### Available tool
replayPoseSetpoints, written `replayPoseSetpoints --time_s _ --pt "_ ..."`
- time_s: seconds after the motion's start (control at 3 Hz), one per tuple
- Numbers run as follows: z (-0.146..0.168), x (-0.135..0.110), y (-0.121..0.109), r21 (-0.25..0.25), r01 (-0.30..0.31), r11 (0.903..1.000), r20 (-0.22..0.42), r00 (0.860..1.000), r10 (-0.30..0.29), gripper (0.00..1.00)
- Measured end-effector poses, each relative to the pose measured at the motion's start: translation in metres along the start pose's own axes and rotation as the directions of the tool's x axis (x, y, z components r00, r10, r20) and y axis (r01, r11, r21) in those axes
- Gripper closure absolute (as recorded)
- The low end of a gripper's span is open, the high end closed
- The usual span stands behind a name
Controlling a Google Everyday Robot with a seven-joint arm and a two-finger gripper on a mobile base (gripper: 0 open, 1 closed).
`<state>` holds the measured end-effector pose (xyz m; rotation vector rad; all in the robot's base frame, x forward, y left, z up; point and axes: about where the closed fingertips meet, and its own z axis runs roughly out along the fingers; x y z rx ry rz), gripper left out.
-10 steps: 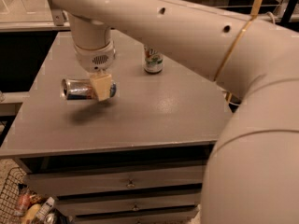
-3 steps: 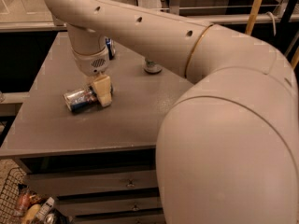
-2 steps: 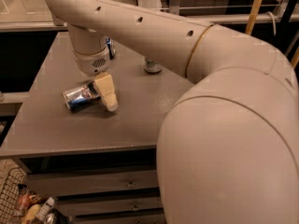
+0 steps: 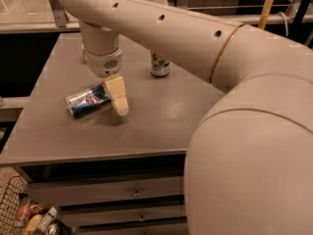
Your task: Knock redbull can over
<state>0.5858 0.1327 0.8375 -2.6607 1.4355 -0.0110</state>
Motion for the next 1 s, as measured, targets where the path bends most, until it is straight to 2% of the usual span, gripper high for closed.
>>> replayPoseSetpoints --time_s 0.33,0.67,1.0 --pt "-0.025 0.016 0.016 0.072 -0.042 0.9965 0.008 0.999 0.042 0.00" --pt "-0.053 0.044 0.047 0.138 -0.108 0.9846 0.015 0.994 0.107 0.00" --pt "-0.063 0.076 0.083 0.165 -0.179 0.9699 0.036 0.984 0.176 0.00"
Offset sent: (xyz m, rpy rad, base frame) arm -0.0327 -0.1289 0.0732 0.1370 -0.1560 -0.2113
